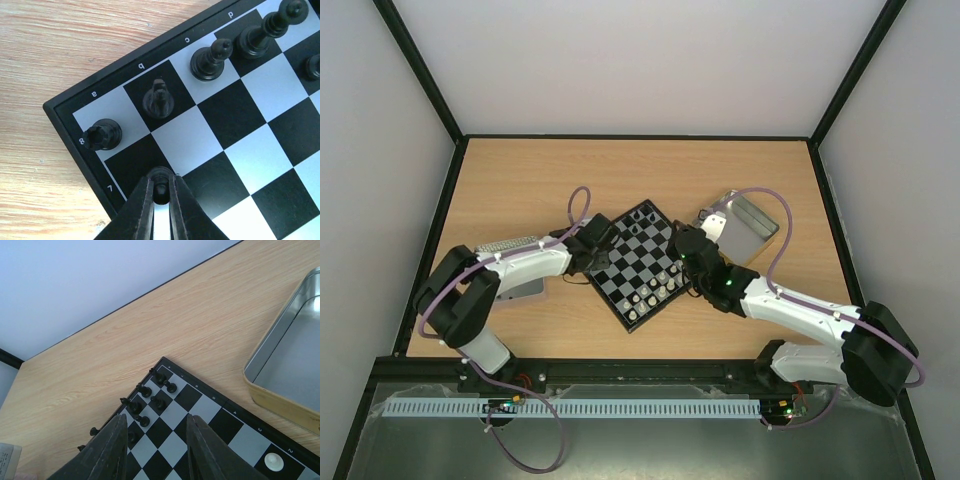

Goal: Set up the chess pieces on the board
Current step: Place the chess piece on the chessboard.

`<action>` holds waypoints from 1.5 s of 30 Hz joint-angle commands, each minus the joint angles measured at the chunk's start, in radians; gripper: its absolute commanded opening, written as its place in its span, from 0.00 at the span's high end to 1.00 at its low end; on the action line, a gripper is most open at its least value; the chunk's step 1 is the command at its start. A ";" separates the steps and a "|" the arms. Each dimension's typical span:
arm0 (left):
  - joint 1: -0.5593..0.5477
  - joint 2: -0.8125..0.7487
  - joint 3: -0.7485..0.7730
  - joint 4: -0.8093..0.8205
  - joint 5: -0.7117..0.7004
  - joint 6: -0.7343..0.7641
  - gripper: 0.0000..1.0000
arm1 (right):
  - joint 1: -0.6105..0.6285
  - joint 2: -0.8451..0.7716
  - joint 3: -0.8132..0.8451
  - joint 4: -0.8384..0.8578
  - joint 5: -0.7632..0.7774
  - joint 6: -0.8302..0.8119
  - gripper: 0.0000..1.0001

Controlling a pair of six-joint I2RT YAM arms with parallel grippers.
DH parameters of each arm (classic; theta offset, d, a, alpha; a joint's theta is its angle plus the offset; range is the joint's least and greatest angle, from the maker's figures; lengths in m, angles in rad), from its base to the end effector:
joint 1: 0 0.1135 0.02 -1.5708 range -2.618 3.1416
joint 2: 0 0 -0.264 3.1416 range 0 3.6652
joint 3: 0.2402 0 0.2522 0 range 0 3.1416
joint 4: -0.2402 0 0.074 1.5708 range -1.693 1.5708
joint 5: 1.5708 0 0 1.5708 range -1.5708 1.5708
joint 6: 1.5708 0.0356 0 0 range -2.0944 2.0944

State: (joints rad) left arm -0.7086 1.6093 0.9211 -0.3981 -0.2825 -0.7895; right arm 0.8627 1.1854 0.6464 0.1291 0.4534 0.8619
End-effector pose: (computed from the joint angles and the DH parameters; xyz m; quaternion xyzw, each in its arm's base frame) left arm 0.2402 -0.1928 0.1723 -0.0726 0.9590 -0.0616 0.2670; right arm 0.1803 0.1866 0.2417 0.1229 0.8149 0.2835 0.4904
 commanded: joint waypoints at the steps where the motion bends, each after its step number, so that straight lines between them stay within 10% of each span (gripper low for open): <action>1: -0.005 0.020 -0.002 0.014 -0.040 -0.005 0.92 | -0.007 -0.004 -0.010 -0.022 0.046 0.022 0.68; 16: -0.001 0.057 -0.005 -0.024 -0.075 -0.021 0.89 | -0.010 0.000 -0.010 -0.022 0.040 0.017 0.68; 33: 0.029 -0.074 0.008 -0.089 -0.006 -0.012 0.64 | -0.011 -0.015 -0.012 -0.020 0.023 0.022 0.68; 45: 0.315 -0.443 -0.150 -0.210 0.097 0.024 0.44 | -0.011 -0.017 -0.012 -0.064 0.017 0.025 0.63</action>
State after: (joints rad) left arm -0.5076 1.2678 0.8532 -0.5110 -0.2325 -0.7841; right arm 0.8566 1.1854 0.6460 0.1070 0.4438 0.8688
